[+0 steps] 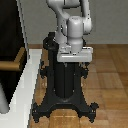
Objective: Open the door by pressing down and pulling on the handle.
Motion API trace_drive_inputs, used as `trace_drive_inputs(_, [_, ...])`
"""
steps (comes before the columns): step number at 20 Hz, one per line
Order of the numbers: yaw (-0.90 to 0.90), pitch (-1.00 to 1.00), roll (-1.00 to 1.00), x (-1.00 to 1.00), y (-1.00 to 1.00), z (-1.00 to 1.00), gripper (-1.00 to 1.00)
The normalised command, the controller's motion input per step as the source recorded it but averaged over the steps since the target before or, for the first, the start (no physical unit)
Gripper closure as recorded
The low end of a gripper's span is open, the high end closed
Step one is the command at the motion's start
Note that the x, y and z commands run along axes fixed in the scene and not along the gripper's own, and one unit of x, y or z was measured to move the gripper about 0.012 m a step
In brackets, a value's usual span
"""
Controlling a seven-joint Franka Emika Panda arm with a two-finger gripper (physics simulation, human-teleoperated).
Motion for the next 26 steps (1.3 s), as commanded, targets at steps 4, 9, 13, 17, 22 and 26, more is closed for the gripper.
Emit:
trace_drive_inputs(4, [0.0, 0.0, 0.0, 0.0, 0.0, 0.75, -1.0])
trace_drive_inputs(9, [0.0, 0.0, 0.0, 0.0, 0.0, 0.6, -1.0])
trace_drive_inputs(13, [0.0, 0.0, 0.0, 0.0, 0.0, 0.75, -1.0])
trace_drive_inputs(17, [0.0, 0.0, 0.0, 0.0, -0.25, 0.5, -1.0])
trace_drive_inputs(22, [0.0, 0.0, 0.0, 0.0, -0.6, 0.0, -1.0])
trace_drive_inputs(26, [0.0, 0.0, 0.0, 0.0, -0.5, 0.25, -1.0])
